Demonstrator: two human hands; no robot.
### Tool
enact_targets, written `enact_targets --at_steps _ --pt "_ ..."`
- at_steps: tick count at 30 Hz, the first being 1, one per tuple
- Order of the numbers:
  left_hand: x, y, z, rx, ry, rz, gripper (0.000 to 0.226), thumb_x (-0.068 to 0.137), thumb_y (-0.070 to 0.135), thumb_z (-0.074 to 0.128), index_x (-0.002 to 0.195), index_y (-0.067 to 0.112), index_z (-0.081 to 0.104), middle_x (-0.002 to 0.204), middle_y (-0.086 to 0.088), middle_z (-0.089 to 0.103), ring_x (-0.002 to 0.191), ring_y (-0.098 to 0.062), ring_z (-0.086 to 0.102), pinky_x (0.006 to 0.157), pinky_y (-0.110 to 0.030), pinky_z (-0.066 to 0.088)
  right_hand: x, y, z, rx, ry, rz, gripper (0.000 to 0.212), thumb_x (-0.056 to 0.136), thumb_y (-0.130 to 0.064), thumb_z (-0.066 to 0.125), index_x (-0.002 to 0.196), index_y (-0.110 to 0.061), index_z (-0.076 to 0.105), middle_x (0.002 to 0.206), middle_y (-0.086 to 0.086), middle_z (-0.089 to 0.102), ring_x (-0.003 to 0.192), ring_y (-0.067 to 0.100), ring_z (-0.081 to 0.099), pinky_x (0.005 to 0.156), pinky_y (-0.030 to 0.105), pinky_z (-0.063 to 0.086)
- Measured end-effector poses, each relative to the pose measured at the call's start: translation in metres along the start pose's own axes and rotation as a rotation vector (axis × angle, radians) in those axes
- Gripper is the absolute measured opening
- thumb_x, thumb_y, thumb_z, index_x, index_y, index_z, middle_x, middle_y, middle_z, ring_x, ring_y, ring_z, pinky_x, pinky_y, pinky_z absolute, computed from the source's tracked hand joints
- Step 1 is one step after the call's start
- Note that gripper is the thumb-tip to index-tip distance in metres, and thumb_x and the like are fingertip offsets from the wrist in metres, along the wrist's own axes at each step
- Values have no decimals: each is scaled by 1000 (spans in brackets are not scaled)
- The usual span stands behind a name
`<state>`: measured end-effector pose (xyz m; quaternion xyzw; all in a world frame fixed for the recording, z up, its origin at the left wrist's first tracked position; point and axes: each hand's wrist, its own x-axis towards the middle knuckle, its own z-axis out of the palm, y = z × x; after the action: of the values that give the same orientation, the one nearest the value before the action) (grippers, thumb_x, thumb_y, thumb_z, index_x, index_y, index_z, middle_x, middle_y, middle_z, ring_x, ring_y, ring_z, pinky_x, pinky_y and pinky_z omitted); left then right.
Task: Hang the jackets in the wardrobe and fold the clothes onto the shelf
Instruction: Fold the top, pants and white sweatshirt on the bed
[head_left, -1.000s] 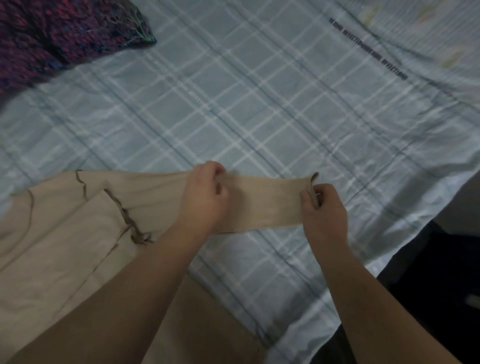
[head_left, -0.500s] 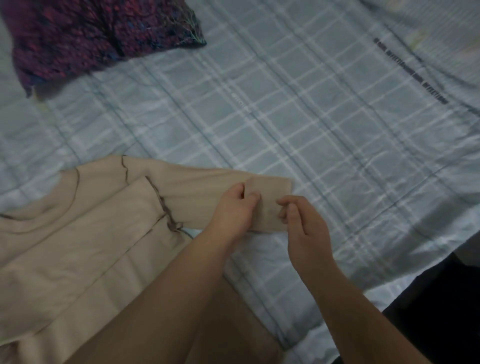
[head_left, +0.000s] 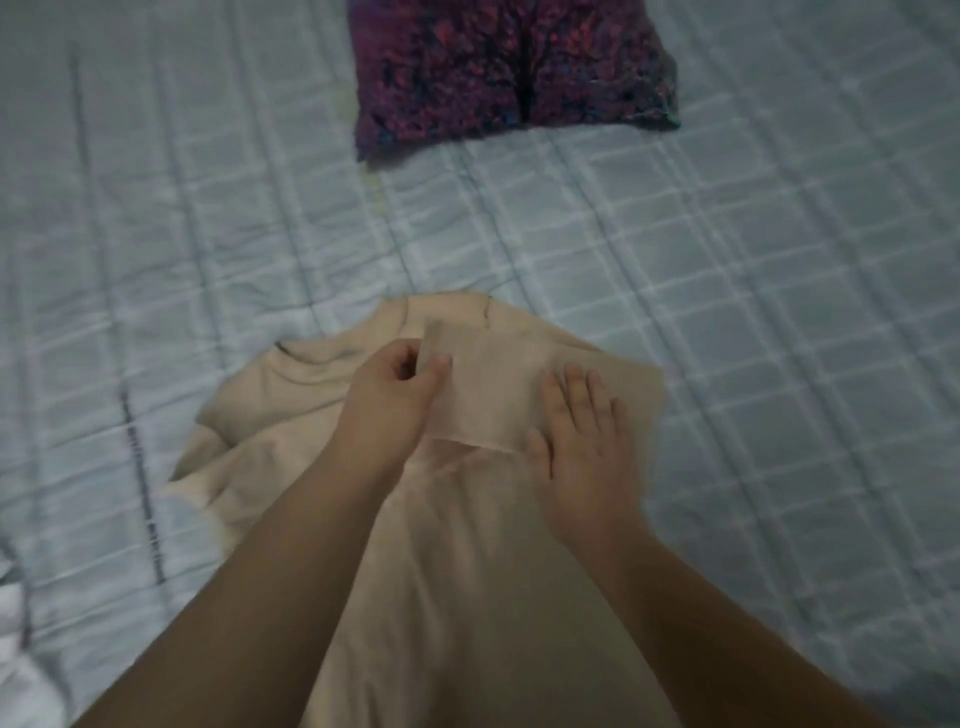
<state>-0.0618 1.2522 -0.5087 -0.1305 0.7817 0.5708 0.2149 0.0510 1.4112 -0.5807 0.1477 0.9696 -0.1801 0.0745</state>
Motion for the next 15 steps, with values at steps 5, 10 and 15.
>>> enact_targets --at_steps 5,10,15 --pt "7 -32 -80 -13 206 -65 10 95 24 64 92 18 72 85 -1 74 78 -16 66 69 -32 55 22 -63 25 -50 -55 -155 62 97 -45 29 155 -24 28 162 3 25 150 25 20 120 51 17" --pt "2 -81 -143 103 347 -112 17 93 37 66 96 22 72 87 3 73 84 -17 69 77 -39 54 24 -101 52 -122 -126 -299 63 97 -45 29 156 -23 23 162 6 25 150 26 19 120 53 17" --pt "-5 -116 -183 188 444 -176 11 91 31 65 92 21 70 85 3 71 83 -18 66 79 -41 52 19 -120 69 -169 -133 -364 61 99 -45 27 155 -19 26 161 9 27 149 29 23 119 55 18"
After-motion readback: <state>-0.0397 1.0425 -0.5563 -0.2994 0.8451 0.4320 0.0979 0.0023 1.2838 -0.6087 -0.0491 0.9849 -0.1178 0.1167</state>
